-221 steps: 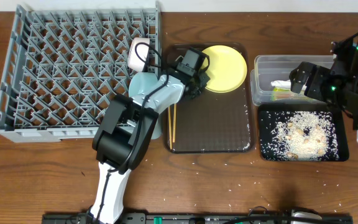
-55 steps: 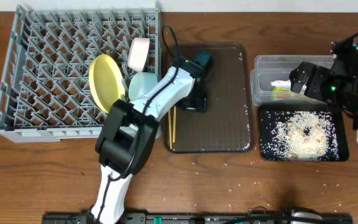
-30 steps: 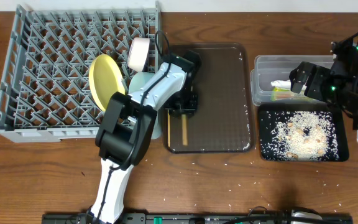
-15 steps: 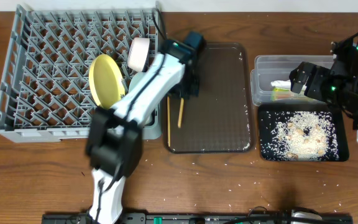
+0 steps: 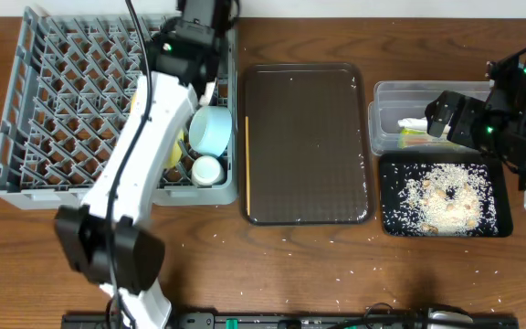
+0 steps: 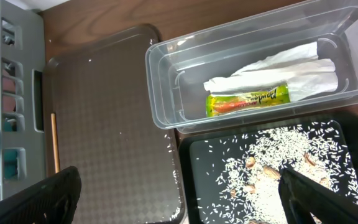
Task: Sort waste into correct bins and load items into the dishwasher
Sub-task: 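Carry the chopstick into the dish rack and release, then move the left gripper back to the remaining chopstick on the tray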
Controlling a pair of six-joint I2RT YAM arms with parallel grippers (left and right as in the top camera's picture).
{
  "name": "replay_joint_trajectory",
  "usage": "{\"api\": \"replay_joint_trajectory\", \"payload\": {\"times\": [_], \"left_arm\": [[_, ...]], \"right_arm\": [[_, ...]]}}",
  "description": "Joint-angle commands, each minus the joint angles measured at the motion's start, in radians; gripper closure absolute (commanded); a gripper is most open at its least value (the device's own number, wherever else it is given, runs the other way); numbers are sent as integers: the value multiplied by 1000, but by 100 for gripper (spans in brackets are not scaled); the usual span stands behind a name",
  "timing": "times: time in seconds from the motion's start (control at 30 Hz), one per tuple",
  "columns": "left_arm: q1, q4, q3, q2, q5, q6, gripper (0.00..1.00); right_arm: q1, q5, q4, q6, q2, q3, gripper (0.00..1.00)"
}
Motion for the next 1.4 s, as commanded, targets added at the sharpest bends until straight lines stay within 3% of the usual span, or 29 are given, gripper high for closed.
{"api": "replay_joint_trajectory", "payload": {"times": [0.0,0.27,0.53,0.57,0.8,0.9,0.93,1.1,1.37], "left_arm": [[71,46,-14,60,-33,32,92],[122,86,-14,177,-25,32,92],[119,71,-14,211,-15,31,52],[119,69,-14,208,-9,32,50],[118,-64,19,118,161,-22,50],[108,-151,19,58,345,-80,50],[74,-227,19,31,487,-95,50],[-51,-308,-9,36,496,-106,50],[-251,-288,-88,99,350,-293,50]], "right_arm": [[-8,2,-1,-9,1,2,1],[-8,2,-1,-9,1,2,1],[-8,2,-1,-9,1,2,1],[-8,2,-1,-9,1,2,1],[-8,2,-1,-9,1,2,1],[-8,2,-1,-10,1,2,1],[-8,2,-1,-9,1,2,1],[-8,2,-1,-9,1,2,1],[-8,2,-1,-9,1,2,1]]}}
